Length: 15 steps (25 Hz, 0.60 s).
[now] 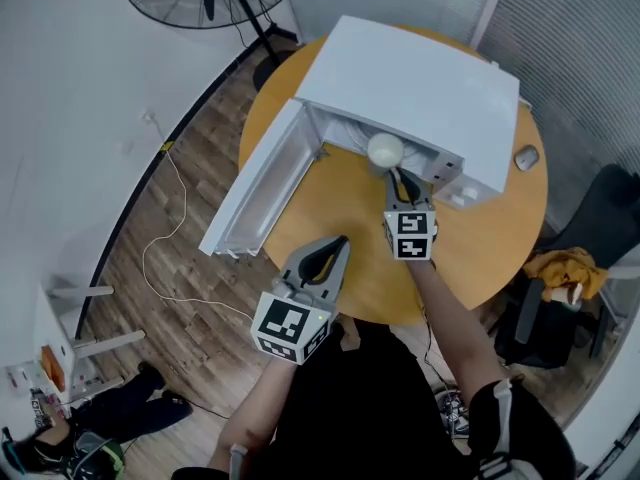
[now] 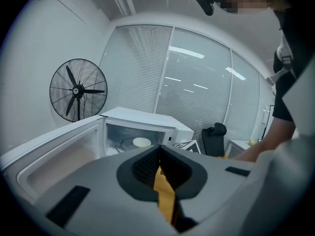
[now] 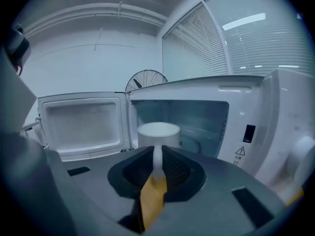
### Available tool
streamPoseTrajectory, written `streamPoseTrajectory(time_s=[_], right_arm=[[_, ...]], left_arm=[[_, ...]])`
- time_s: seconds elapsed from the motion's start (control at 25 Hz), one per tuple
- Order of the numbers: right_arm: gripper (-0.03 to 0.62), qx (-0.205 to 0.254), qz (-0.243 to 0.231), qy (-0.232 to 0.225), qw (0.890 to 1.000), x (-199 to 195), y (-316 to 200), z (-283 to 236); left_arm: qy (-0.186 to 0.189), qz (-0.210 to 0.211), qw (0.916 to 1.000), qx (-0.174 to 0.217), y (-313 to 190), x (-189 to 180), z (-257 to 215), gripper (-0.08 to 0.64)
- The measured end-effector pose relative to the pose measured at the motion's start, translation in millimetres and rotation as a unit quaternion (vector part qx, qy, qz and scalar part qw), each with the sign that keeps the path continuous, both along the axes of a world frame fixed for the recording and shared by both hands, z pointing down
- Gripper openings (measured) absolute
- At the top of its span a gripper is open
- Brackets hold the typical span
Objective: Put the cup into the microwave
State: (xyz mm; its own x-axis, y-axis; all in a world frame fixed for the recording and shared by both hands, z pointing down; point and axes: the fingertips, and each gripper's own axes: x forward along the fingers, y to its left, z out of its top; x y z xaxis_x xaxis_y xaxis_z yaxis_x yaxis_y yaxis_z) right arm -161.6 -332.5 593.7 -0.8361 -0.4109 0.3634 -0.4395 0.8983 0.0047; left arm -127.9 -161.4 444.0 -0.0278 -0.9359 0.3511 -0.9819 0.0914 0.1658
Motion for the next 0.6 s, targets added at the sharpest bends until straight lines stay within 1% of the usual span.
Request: streamPoseTrajectory(time_s=[0.12,0.28,0.48,0.6], right_arm=[[0.058,0.0,0.003,0.0,1.0,-13.3,-14.6,6.9],[0.058,0.006,0.009,-0.002,1.0,-32.0,-34.9,13.4],[0.058,0.006,0.029,-0.008,1.0,-49.2,-56.6,19.5],[0.058,0.012,0.038,-0.011,0.999,-58.9,-68.0,20.5]], left_arm=[[-0.004,-0.013,0.9999,-0.003,-10.5,-4.2,4.3,-0.002],[-0.01,-0.018,0.9998,-0.005,-26.3,-9.1,7.1,-0.002],[-0.008,-0.033,0.9994,-0.009,-40.2,-23.5,10.6,-0.002],[-0.014,-0.04,0.9991,-0.009,-48.6,-32.1,10.8,-0.002]])
